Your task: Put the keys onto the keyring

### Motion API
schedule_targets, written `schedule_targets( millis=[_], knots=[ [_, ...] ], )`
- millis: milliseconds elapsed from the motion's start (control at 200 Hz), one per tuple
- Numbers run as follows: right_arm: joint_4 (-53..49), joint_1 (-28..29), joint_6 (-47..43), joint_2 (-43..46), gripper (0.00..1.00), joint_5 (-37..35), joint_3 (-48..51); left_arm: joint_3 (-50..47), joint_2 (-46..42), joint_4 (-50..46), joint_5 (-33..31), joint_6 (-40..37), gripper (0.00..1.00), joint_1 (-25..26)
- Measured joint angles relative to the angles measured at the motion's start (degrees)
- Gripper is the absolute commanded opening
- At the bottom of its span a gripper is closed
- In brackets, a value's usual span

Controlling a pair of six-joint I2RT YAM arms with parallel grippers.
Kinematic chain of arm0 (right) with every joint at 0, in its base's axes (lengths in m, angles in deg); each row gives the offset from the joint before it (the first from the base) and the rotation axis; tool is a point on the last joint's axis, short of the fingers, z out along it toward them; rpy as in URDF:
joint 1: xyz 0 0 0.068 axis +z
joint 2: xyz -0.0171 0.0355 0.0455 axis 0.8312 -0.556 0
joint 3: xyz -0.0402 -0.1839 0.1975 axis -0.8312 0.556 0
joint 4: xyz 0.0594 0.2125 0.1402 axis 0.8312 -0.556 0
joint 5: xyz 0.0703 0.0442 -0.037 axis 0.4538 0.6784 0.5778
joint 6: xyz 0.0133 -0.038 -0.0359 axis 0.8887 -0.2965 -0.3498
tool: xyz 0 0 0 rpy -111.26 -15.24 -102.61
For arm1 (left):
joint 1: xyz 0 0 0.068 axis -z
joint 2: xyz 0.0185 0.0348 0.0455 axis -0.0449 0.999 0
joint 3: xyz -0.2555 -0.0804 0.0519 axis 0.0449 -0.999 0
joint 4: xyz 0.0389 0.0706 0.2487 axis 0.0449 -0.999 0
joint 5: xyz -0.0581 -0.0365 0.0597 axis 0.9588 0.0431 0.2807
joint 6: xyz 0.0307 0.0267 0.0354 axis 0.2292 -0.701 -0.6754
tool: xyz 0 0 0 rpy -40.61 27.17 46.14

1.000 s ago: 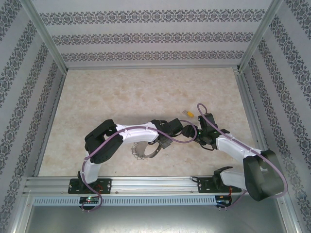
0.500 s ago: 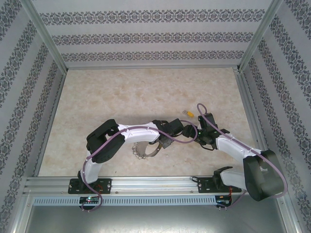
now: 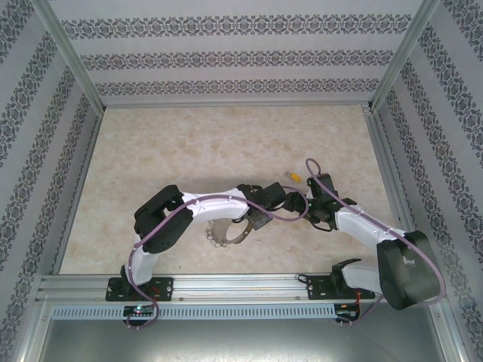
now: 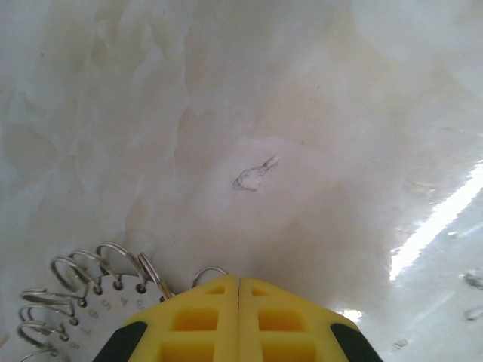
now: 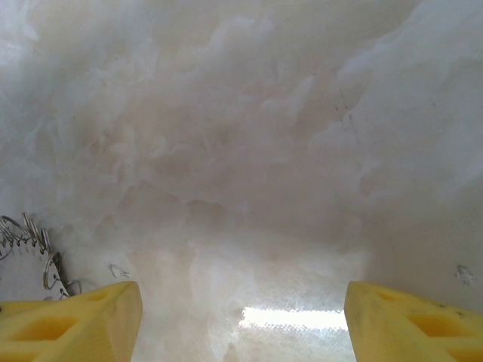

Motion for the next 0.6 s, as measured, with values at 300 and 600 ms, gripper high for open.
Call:
schedule_targets(
  millis=[300, 600],
  knots=[
    [0.07, 0.02, 0.00, 0.00, 0.72, 0.90, 0.00, 4.07, -0.90, -4.57, 8.61, -0.04, 0.00, -2.75],
    [0.63, 1.57, -0.04, -0.22, 0.71, 1.99, 0.02, 6.95, -0.94, -9.64, 16.87, -2.58, 0.00, -7.19]
  ],
)
